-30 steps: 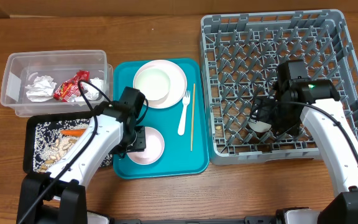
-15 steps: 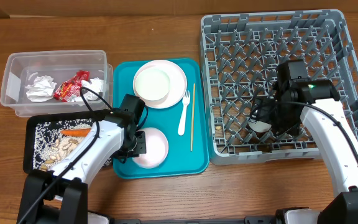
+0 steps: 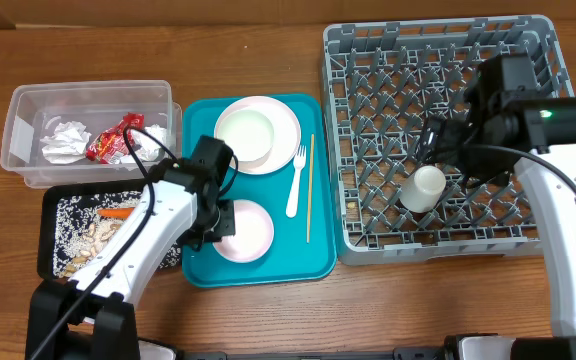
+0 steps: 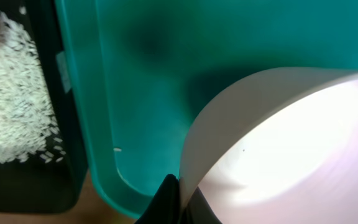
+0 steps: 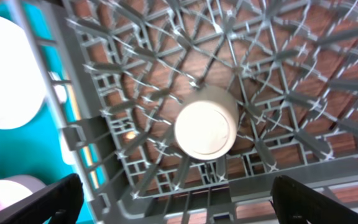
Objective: Sort waste into correct bins and load items into the dishwasher
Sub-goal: 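Tilt the pink bowl up with the left gripper toward the right gripper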
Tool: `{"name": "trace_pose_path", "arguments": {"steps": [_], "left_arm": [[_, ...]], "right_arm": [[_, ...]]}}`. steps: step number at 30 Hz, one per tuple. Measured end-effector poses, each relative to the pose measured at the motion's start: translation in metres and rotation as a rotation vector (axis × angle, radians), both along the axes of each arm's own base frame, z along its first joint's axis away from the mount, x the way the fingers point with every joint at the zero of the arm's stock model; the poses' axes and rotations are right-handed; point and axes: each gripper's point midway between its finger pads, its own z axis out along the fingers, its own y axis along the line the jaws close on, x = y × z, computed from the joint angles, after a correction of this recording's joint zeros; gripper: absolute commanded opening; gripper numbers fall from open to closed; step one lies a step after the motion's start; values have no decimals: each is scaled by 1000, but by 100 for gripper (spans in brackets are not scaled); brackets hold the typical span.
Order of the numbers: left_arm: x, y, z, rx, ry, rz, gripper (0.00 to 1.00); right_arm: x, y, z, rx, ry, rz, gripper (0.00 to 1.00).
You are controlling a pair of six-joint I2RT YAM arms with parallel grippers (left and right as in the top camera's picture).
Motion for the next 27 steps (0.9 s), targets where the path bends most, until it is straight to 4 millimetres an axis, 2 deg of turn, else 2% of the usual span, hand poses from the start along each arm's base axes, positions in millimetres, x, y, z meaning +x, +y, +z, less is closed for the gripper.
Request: {"name": "trace_pose_path", "arguments": {"steps": [2, 7, 12, 19, 27], "left_arm": [[6, -2, 11, -5, -12, 0, 4], [28, -17, 40, -73, -81, -6, 4], [47, -41, 70, -181, -151, -31, 4], [50, -74, 95, -291, -184, -111, 4], [48, -88, 107, -373, -188, -175, 4]], "right_arm": [[-4, 4, 6, 21, 4, 25, 100], [-23, 26, 7, 123, 63, 152, 100], [-32, 60, 13, 222, 54, 310, 100], [-45, 107, 7, 276, 46, 502, 100], [-57, 152, -15, 366, 44, 647, 100]]}}
